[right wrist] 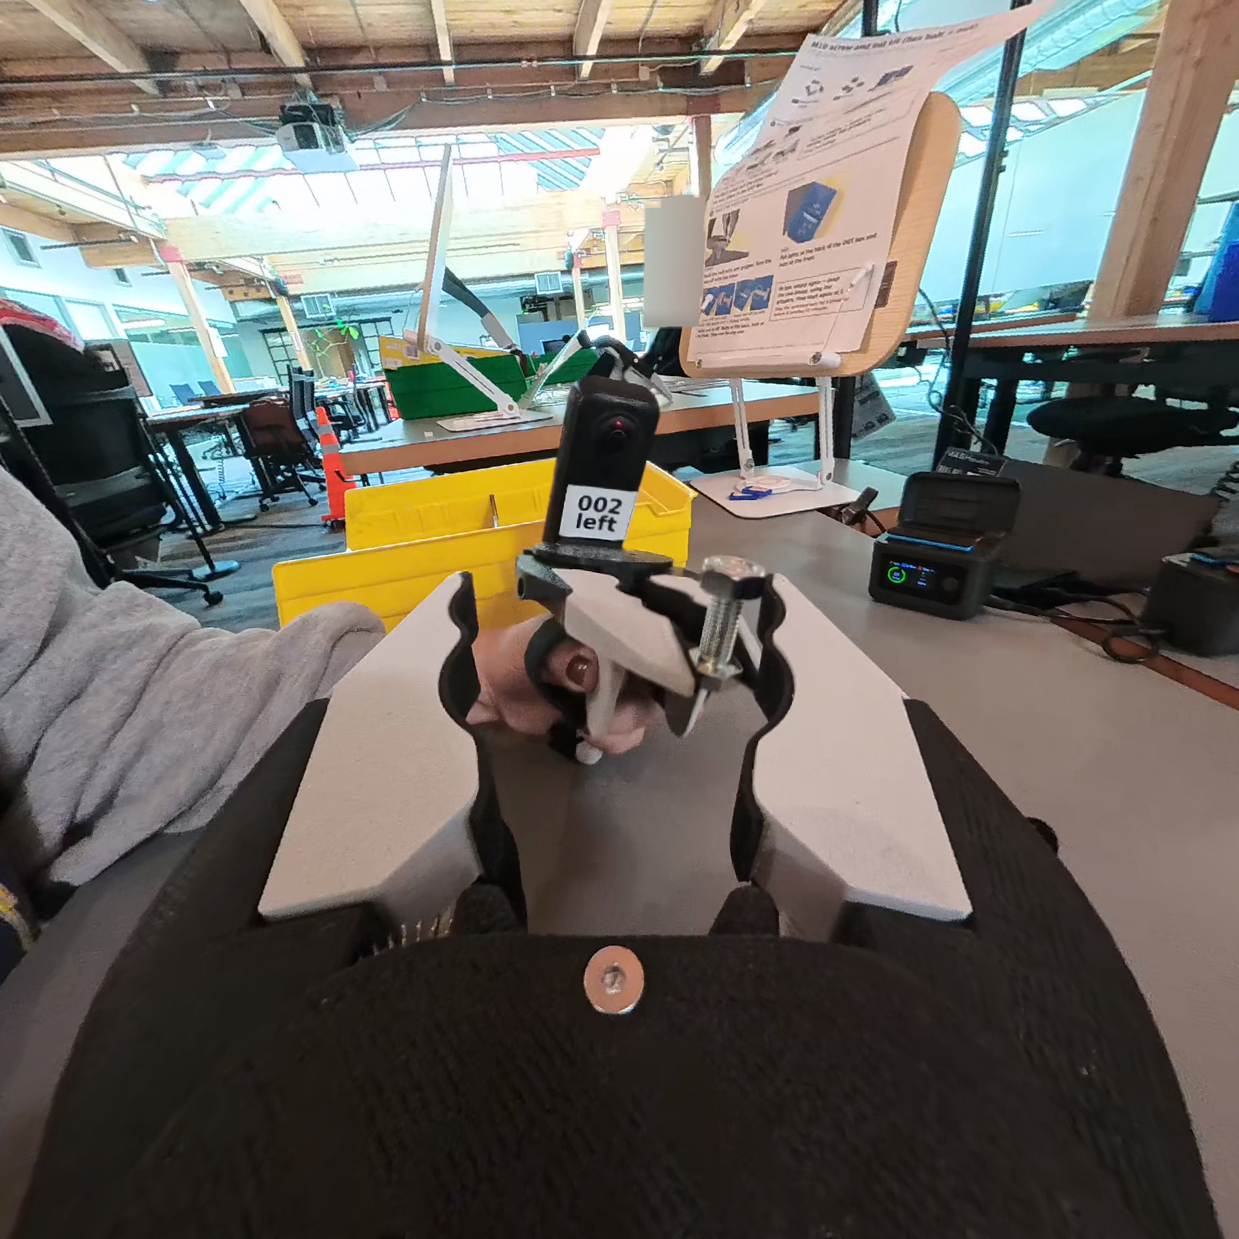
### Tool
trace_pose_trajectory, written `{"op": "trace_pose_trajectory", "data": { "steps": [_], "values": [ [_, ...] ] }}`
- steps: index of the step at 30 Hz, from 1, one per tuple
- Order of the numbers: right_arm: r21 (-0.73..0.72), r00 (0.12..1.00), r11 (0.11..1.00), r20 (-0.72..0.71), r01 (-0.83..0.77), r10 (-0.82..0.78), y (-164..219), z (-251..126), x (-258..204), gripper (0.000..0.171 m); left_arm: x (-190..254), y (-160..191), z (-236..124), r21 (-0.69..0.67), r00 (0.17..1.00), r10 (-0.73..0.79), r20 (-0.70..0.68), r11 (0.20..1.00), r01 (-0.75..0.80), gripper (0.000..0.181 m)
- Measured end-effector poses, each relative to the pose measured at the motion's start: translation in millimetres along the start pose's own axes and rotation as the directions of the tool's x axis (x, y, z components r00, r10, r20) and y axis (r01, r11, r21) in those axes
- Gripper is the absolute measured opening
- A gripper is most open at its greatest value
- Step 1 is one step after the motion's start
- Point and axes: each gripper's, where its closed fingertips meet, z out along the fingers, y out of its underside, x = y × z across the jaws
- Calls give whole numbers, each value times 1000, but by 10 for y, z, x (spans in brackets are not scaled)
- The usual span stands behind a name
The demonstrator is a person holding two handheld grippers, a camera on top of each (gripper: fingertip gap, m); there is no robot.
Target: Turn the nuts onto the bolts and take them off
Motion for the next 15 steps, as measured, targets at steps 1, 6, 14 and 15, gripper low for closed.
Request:
{"op": "trace_pose_trajectory", "data": {
  "steps": [1, 6, 14, 15],
  "values": [
    [3, 1000, 1000, -5, -7, 7, -3, -11, 17, 83, -14, -4, -17, 0, 1000, 2, 7, 1000, -2, 16],
    [1, 1000, 1000, -8, -1, 1, 10, 28, 5, 85, 126, 134, 137, -77, 998, 15, -55, 997, -19, 16],
    [11, 1000, 1000, -6, -8, 8, -15, -20, 22, 84, -9, 8, 19, -13, 1000, 8, 23, 1000, -7, 16],
    [16, 1000, 1000, -12, -13, 13, -26, -40, 40, 82, -35, -20, -14, -2, 999, 2, 35, 1000, -2, 16]
  ]
}}
